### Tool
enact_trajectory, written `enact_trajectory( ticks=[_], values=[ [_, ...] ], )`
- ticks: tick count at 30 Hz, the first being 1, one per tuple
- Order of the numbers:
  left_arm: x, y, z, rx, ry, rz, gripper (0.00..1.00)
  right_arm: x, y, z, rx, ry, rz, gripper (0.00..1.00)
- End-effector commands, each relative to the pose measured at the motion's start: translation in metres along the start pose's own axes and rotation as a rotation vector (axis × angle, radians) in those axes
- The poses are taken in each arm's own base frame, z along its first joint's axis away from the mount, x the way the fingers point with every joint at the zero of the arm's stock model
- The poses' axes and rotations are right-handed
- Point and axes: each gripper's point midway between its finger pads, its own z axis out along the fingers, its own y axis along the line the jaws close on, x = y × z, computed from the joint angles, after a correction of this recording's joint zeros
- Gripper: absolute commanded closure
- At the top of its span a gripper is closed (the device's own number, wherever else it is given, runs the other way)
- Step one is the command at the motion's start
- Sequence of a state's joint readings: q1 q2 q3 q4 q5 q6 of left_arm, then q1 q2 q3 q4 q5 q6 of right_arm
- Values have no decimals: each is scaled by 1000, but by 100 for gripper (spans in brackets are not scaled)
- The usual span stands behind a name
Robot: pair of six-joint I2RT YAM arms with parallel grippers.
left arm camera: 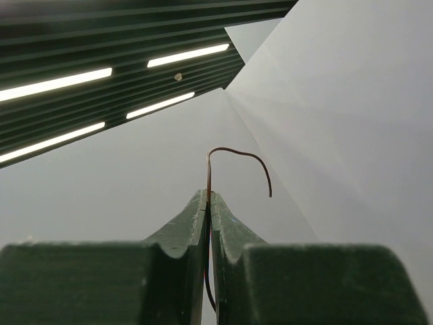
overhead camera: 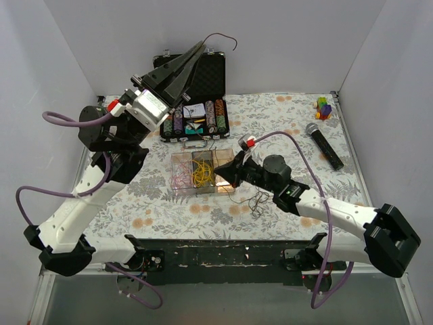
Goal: Untangle the cables
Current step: Untie the cable.
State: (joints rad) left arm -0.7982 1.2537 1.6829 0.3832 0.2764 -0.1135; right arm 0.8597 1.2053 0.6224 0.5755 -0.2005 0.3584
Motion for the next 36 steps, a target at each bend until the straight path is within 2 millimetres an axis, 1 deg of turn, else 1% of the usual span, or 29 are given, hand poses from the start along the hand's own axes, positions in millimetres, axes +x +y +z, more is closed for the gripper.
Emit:
enact_trajectory(
  ticks=[1,4,6,7,9,10,11,12,13,14,15,16,17,18,19,21,24,31,34,36],
  values=[
    [-15,4,-15,-12,-2,-11,96,-33,-8,-5,89,-86,-61,99],
    [-20,5,-15,-13,-12,-21,96,-30,-16,-6,130,-76,-71,99],
    [-21,5,-14,-7,-13,-29,96,-31,-16,-7,131,-83,-74,99],
    [-18,3,-15,-3,-4,-31,96,-34,-16,-8,131,-93,-74,99],
    [-10,-2,-21,3,30,-55,95,-49,-11,-13,127,-133,-87,99],
    [-3,-5,-27,1,61,-71,95,-59,-8,-16,128,-156,-97,99],
    [10,-11,-34,5,106,-103,94,-69,-4,-21,122,-179,-110,99],
    [15,-17,-44,7,141,-148,92,-79,1,-24,115,-195,-123,99],
    [28,-27,-56,15,194,-191,91,-88,7,-28,104,-211,-136,99],
    [45,-43,-71,44,251,-222,89,-98,13,-32,92,-226,-146,99],
    [54,-54,-85,69,287,-239,88,-105,18,-35,78,-237,-159,99],
    [69,-70,-101,89,335,-274,87,-115,26,-40,59,-254,-168,99],
    [79,-80,-115,96,369,-302,85,-124,32,-45,43,-272,-174,99],
    [95,-95,-132,112,422,-336,84,-127,34,-48,41,-280,-174,99],
    [105,-104,-143,117,458,-358,84,-131,37,-52,36,-288,-176,99],
    [117,-118,-159,122,510,-413,82,-135,42,-58,24,-302,-171,99],
    [131,-144,-179,189,581,-485,80,-140,48,-64,7,-311,-162,99],
    [144,-200,-210,351,645,-668,66,-152,59,-68,-26,-330,-158,99],
    [150,-222,-225,428,678,-711,63,-158,62,-70,-32,-342,-160,99],
    [152,-229,-233,466,684,-710,63,-162,66,-72,-41,-352,-157,99]
  ],
)
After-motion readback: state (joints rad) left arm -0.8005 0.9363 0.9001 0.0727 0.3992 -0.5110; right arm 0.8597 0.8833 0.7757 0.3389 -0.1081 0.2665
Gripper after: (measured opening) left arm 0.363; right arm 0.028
